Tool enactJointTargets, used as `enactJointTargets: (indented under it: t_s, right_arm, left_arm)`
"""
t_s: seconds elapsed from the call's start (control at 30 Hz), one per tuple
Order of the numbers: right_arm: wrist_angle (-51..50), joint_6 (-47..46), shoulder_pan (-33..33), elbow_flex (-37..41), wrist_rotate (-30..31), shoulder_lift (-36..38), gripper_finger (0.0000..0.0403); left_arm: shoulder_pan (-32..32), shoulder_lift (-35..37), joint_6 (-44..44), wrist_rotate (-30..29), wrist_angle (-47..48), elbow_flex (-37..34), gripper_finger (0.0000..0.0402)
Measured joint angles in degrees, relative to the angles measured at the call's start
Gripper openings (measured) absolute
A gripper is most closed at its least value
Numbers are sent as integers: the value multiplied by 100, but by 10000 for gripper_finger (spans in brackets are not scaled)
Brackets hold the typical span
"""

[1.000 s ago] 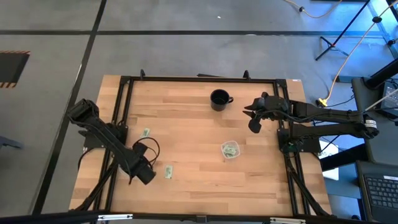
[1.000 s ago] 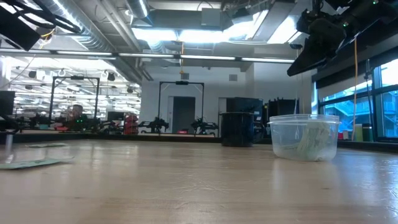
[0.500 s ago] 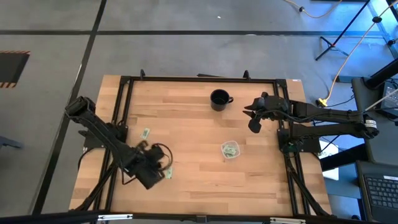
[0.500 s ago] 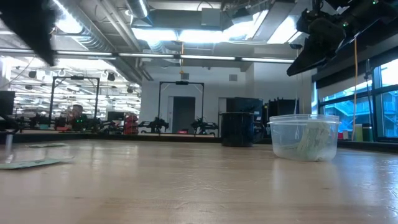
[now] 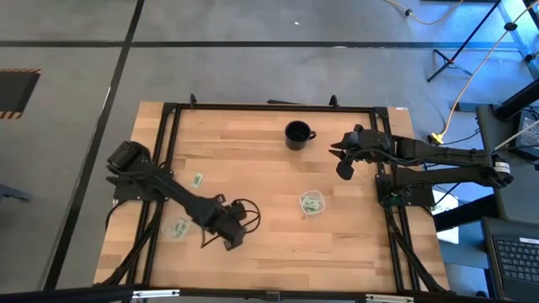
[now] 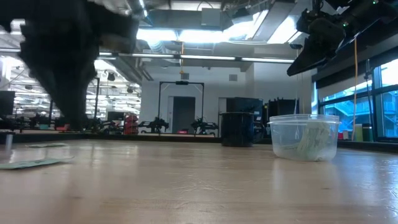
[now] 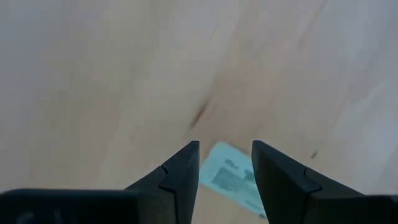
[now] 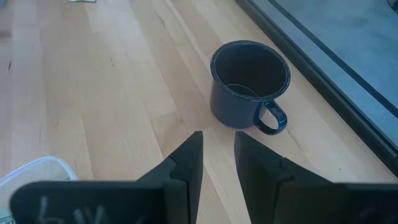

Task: Pick and place Stevia / Truvia into bins
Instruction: Put the bottom stevia packet into the left transparent container

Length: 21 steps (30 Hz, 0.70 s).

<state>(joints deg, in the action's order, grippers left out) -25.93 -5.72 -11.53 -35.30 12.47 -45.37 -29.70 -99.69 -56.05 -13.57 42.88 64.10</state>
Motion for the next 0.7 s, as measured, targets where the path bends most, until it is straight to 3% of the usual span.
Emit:
enactJointTargets:
  t_s: [0.2, 0.53, 0.7]
  right_arm:
    - [-2, -1, 0, -1, 0, 1, 95]
    - [-7, -2, 2, -1, 0, -1, 95]
    - [-7, -2, 0, -1, 0, 1, 95]
  left_arm:
    - [284, -320, 888, 878, 5, 23, 132]
    - [298, -344, 1744, 731, 138, 26, 129]
    - [379, -344, 1717, 886, 100, -2, 129]
